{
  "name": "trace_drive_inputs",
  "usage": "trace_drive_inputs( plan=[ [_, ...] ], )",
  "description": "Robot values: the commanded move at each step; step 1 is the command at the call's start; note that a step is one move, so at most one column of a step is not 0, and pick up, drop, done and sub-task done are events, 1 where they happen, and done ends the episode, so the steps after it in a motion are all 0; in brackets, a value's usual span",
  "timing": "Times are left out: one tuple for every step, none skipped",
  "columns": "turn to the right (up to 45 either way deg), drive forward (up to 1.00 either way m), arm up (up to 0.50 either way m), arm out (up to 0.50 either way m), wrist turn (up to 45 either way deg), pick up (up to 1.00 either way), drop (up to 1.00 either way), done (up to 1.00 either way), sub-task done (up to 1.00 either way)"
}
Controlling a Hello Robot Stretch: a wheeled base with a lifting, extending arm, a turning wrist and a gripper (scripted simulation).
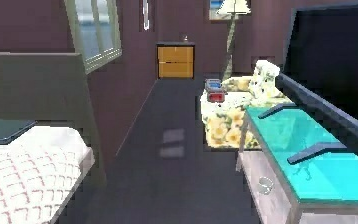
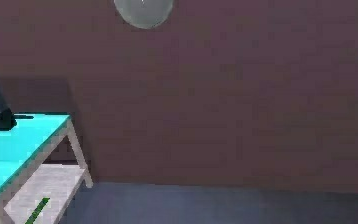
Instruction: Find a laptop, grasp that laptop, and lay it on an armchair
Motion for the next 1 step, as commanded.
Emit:
trace_drive_inputs(
  plan=[
    [0.0, 0.20, 0.00, 0.00, 0.0, 0.00, 0.00, 0.00, 0.00]
  ],
)
